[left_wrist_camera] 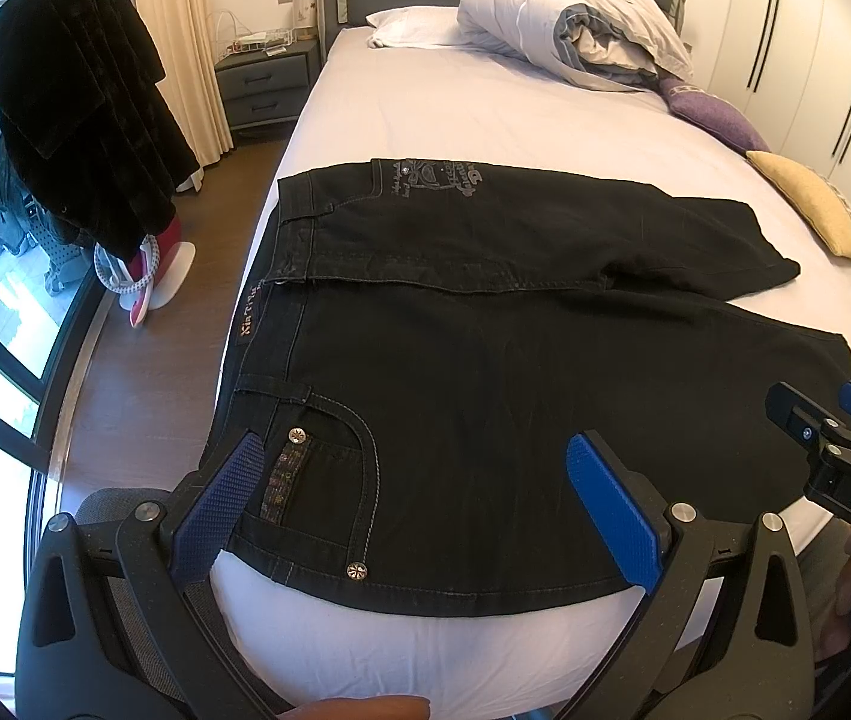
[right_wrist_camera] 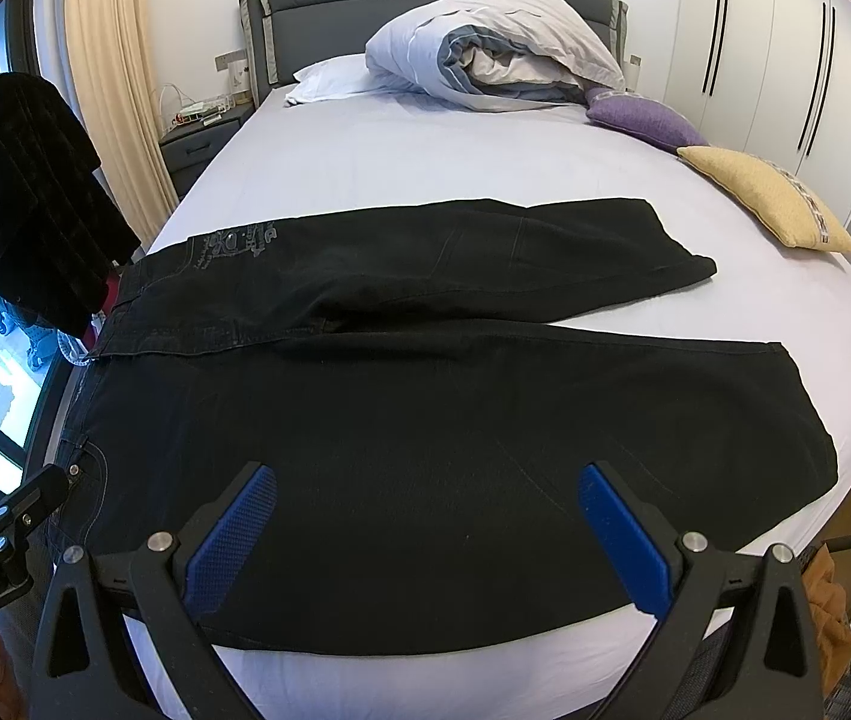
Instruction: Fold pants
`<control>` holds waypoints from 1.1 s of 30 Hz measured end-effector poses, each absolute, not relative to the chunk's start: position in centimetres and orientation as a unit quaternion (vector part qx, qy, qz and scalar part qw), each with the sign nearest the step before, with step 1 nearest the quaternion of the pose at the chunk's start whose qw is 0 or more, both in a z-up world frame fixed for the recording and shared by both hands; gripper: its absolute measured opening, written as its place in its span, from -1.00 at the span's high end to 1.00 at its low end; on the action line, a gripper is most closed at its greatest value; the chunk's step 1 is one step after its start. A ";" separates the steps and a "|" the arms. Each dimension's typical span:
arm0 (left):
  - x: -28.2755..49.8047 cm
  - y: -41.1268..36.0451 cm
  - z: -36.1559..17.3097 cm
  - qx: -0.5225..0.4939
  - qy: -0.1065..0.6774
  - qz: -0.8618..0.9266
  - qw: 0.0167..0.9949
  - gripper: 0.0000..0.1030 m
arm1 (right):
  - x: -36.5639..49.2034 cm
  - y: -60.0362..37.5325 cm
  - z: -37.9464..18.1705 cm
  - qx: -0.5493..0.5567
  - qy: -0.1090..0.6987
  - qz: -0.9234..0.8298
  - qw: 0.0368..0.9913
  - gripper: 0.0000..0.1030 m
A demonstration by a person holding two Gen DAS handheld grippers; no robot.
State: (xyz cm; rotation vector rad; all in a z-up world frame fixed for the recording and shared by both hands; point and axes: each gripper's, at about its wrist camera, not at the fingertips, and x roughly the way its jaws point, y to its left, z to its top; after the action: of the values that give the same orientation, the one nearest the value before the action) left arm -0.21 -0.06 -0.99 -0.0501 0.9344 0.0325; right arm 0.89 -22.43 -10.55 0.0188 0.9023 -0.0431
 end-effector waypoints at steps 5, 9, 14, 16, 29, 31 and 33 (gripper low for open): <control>-0.2 -0.1 -1.0 -0.024 0.451 0.015 0.892 -1.00 | 0.9 -22.4 -10.5 0.009 0.436 -0.021 0.899 -1.00; -0.2 -0.1 -1.0 -0.024 0.451 0.016 0.892 -1.00 | 0.9 -22.4 -10.7 0.009 0.437 -0.021 0.899 -1.00; -0.2 -0.1 -1.0 -0.024 0.451 0.016 0.892 -1.00 | 0.9 -22.4 -10.7 0.009 0.437 -0.021 0.899 -1.00; -0.2 -0.1 -1.0 -0.024 0.451 0.016 0.892 -1.00 | 0.9 -22.4 -10.7 0.009 0.437 -0.021 0.899 -1.00; -0.2 -0.1 -1.0 -0.025 0.452 0.015 0.892 -1.00 | 0.9 -22.4 -10.7 0.010 0.438 -0.020 0.899 -1.00; -0.2 -0.1 -1.0 -0.024 0.452 0.015 0.892 -1.00 | 0.9 -22.5 -10.7 0.010 0.438 -0.020 0.899 -1.00; -0.2 -0.1 -1.0 -0.025 0.452 0.016 0.892 -1.00 | 0.9 -22.5 -10.7 0.010 0.438 -0.020 0.899 -1.00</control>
State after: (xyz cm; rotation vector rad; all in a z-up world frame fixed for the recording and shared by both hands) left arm -0.18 -0.07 -1.04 -0.0511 0.9380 0.0323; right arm 0.91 -22.46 -10.66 0.0200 0.9077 -0.0417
